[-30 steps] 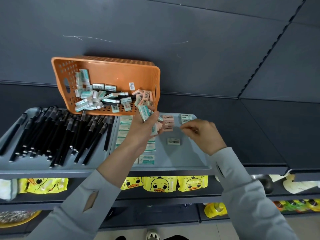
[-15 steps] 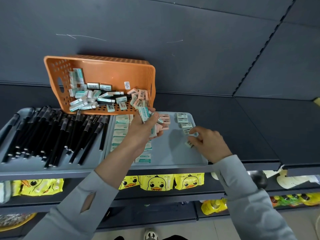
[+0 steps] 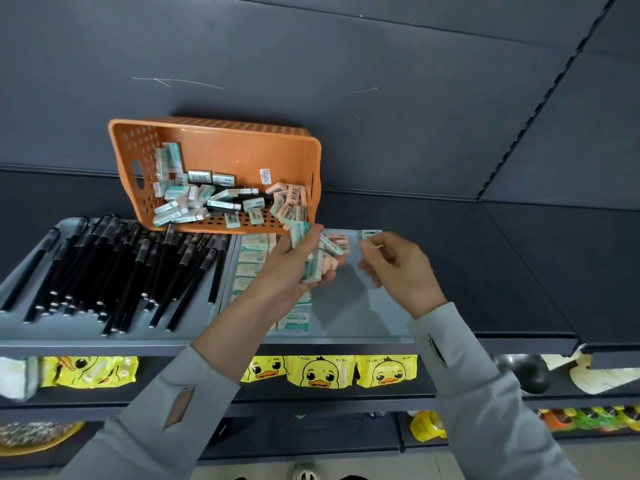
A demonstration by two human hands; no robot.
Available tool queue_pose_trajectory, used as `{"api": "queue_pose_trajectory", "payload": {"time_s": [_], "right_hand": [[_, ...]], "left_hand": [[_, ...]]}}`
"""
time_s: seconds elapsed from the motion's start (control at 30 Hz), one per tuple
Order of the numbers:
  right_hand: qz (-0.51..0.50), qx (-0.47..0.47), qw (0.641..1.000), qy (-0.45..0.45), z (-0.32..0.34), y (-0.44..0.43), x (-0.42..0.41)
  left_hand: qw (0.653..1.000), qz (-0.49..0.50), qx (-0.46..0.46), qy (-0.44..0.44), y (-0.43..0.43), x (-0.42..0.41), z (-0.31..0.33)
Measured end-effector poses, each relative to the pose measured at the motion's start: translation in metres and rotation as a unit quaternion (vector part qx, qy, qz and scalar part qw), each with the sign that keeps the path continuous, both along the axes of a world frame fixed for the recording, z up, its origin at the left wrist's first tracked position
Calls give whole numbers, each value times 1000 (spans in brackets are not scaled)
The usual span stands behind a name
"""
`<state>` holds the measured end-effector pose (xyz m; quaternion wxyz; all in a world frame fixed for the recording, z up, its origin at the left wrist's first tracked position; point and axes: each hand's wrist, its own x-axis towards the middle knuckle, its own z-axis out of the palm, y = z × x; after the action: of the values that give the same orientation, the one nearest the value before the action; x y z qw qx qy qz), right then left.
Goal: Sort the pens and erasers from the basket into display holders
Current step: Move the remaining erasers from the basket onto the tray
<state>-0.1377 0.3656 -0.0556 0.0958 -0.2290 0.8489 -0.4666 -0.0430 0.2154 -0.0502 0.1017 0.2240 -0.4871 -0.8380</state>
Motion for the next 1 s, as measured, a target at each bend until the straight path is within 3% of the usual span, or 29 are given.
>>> {"api": "queue_pose_trajectory", "payload": {"time_s": [0.1, 0.3, 0.47, 0.63, 0.83, 1.0], "right_hand": [[68, -129, 967, -208, 6, -25, 9], [11, -208, 942, -262, 6, -27, 5], [29, -130, 974, -181, 5, -27, 2], [96, -59, 990, -87, -11, -52, 5], [67, 0, 997, -34, -24, -85, 4], [99, 144, 971, 161, -25, -93, 3]], "left_hand": [[1000, -11, -28, 8, -1, 4, 1], [998, 26, -51, 5, -22, 15, 6], [987, 125, -91, -52, -56, 35, 10], [981, 178, -9, -73, -78, 51, 12], [982, 171, 51, -62, -81, 63, 7], [988, 143, 28, -46, -79, 67, 1]]}}
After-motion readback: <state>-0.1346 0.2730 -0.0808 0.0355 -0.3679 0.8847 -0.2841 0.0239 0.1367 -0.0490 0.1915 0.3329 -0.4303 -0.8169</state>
